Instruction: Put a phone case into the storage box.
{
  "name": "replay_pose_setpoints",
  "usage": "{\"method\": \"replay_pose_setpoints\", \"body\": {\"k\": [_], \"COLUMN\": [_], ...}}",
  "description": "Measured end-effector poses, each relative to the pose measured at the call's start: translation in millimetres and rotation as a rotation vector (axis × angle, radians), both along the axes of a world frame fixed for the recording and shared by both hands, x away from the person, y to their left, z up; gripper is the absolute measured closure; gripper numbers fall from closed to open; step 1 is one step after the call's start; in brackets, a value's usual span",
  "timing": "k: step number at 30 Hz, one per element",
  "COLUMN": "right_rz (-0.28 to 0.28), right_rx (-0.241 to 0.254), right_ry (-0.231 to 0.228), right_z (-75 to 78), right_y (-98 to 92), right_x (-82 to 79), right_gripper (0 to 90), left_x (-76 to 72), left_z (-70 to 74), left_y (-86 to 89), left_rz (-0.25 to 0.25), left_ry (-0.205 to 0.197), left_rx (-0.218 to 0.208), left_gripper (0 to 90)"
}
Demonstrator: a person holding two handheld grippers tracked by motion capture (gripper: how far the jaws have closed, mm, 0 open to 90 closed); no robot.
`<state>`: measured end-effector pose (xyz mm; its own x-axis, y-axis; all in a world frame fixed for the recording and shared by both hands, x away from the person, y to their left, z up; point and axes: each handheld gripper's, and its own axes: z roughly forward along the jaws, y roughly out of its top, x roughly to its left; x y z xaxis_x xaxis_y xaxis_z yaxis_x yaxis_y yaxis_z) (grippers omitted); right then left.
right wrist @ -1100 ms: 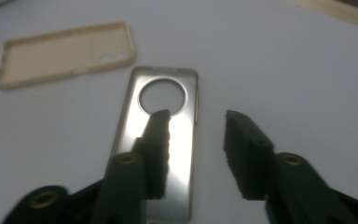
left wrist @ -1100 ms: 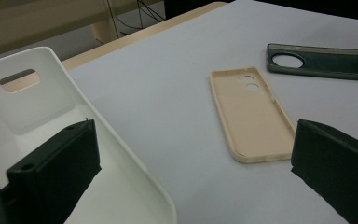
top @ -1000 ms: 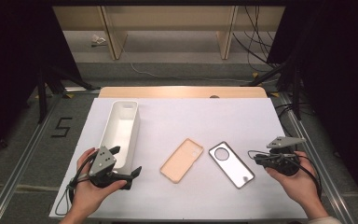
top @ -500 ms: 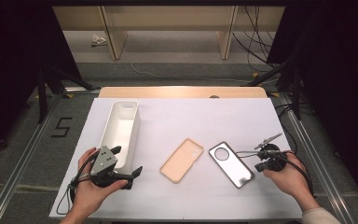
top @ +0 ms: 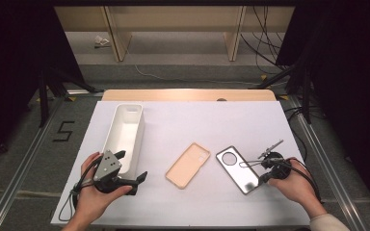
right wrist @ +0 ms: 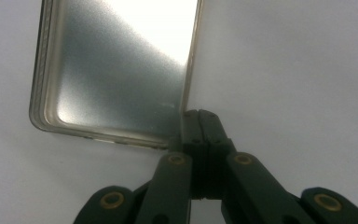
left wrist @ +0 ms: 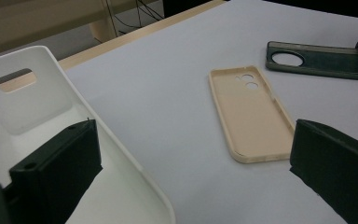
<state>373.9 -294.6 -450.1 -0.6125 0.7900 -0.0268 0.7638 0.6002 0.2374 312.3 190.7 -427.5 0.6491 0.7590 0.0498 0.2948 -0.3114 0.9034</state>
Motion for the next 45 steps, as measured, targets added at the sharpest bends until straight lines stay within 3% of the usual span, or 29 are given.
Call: {"method": "replay_pose_setpoints", "body": {"k": [15, 28, 45], "right_rz": [0.054, 0.082, 0.119], "right_rx": [-0.011, -0.026, -0.036], "right_ry": [0.022, 0.037, 0.054], "right_z": [-0.9, -0.7, -0.7], "right_y": [12.9, 21.2, 32.0], "right_x": [-4.8, -8.2, -13.3], "right_gripper": [90.0, 90.0, 90.0], "left_x": [1.9, 8.0, 14.3], "left_z": [-1.2, -5.9, -9.3], "left_y": [0.3, -3.3, -5.9], "left_rz": [-0.007, -0.041, -0.070], "left_ry": [0.005, -0.002, -0.006], "left_rx": [-0.003, 0.050, 0.065], "left_gripper": [1.9, 2.1, 2.6]}}
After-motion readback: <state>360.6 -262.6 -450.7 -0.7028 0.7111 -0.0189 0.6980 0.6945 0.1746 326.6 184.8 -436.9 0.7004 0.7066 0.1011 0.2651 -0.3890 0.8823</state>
